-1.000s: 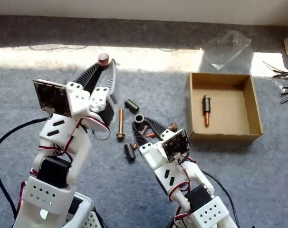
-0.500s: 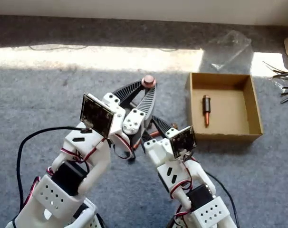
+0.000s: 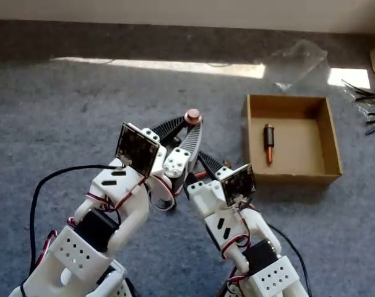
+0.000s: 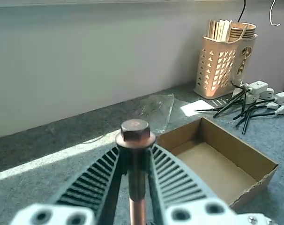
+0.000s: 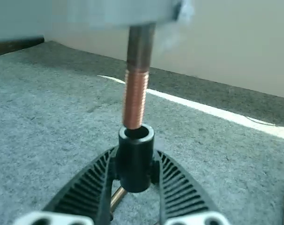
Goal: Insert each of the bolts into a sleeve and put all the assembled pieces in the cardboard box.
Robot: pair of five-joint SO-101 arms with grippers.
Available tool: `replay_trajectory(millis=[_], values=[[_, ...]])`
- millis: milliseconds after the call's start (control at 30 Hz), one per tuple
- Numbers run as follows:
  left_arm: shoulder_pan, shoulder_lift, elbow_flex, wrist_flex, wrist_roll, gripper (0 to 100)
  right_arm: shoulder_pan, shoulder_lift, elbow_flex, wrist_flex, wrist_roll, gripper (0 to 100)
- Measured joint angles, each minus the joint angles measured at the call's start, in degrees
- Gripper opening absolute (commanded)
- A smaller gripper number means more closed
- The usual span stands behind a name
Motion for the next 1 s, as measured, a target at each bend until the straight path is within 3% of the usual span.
replay_trajectory(millis=[1000], values=[[0.00, -0.09, 1.85, -0.18, -0.18, 1, 0.00, 0.09, 0.00, 0.09, 0.00, 0.5]])
